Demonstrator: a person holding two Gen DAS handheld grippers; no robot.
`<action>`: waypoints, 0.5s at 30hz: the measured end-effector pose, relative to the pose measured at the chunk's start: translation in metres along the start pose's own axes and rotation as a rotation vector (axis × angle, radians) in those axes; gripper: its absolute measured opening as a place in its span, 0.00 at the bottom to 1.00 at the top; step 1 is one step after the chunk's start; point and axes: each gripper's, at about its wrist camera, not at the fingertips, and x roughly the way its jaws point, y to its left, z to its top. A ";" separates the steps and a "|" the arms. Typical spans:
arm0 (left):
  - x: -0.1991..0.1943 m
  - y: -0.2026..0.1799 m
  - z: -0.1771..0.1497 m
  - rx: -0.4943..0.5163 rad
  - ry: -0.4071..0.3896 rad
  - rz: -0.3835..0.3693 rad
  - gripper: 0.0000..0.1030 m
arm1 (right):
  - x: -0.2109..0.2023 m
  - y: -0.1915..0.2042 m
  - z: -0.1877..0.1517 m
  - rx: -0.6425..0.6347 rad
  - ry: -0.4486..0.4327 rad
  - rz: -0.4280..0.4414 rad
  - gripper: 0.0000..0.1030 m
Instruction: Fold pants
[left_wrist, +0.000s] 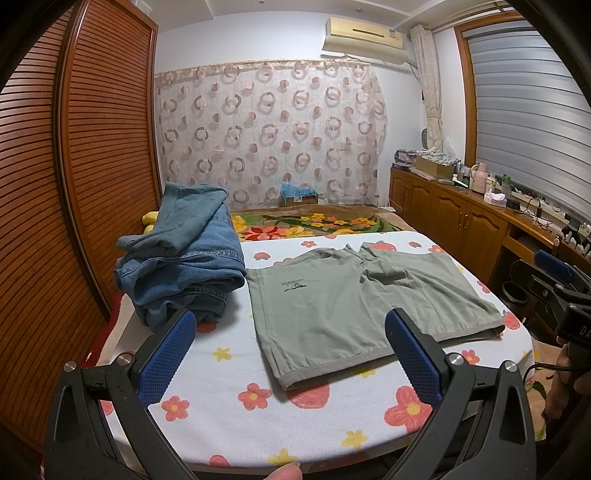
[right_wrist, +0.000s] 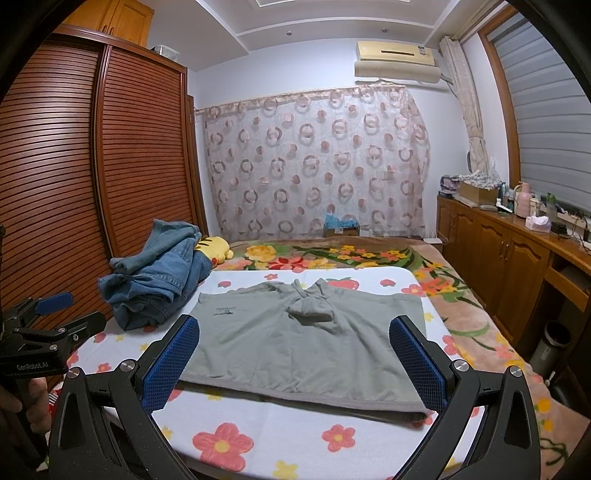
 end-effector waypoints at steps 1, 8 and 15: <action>0.000 0.000 0.000 0.001 0.000 0.000 0.99 | 0.000 0.000 0.000 -0.001 0.000 0.000 1.00; -0.003 0.001 0.003 0.001 -0.002 0.003 0.99 | -0.001 0.000 0.000 0.000 -0.002 0.001 1.00; -0.003 0.001 0.002 0.001 -0.003 0.004 0.99 | -0.002 0.000 0.000 0.000 -0.005 0.001 1.00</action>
